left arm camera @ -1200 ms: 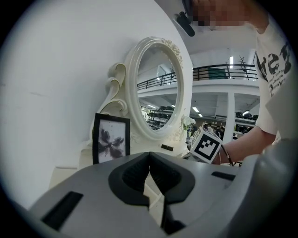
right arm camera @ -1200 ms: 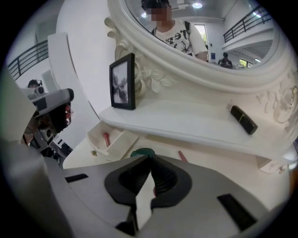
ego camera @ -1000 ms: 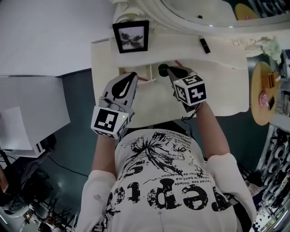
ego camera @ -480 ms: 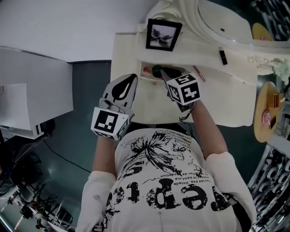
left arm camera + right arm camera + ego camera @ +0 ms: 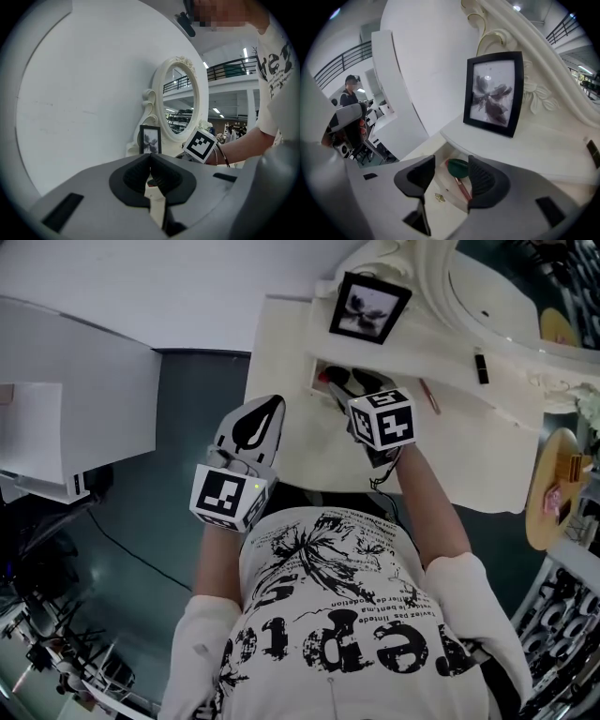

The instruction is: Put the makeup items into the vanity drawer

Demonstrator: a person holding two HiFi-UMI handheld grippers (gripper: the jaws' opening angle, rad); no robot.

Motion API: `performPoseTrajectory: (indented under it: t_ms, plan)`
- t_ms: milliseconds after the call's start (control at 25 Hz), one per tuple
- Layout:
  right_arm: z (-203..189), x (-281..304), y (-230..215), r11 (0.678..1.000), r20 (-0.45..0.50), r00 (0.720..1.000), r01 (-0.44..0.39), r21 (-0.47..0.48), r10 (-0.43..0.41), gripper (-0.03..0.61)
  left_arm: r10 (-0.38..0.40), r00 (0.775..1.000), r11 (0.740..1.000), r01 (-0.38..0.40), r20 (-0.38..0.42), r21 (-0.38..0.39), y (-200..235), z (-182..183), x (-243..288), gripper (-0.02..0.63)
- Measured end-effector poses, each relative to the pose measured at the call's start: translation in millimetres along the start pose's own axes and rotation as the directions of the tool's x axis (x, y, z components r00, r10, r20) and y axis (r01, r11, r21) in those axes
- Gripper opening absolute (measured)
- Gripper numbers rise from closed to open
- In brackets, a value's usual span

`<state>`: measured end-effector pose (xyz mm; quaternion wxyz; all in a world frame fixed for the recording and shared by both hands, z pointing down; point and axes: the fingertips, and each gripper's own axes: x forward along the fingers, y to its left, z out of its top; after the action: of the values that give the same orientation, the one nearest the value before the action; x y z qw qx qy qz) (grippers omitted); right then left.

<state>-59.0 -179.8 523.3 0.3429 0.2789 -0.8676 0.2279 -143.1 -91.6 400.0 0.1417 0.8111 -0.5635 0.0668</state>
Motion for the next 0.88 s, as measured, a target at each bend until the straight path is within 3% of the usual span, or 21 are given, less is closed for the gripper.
performPoseTrajectory:
  t_ms: [400,880]
  plan:
    - [-23,-48,-40,0.993,0.030,0.993,0.116,0.027,-0.117,0.252,-0.124,0.992,0.992,0.123,0.018,0.037,-39,11,26,0.014]
    - [-89,-103,-138,0.971,-0.029,0.974,0.226,0.078,-0.224,0.235,-0.229,0.973,0.972,0.230,-0.024,0.044,-118,4,96,0.014]
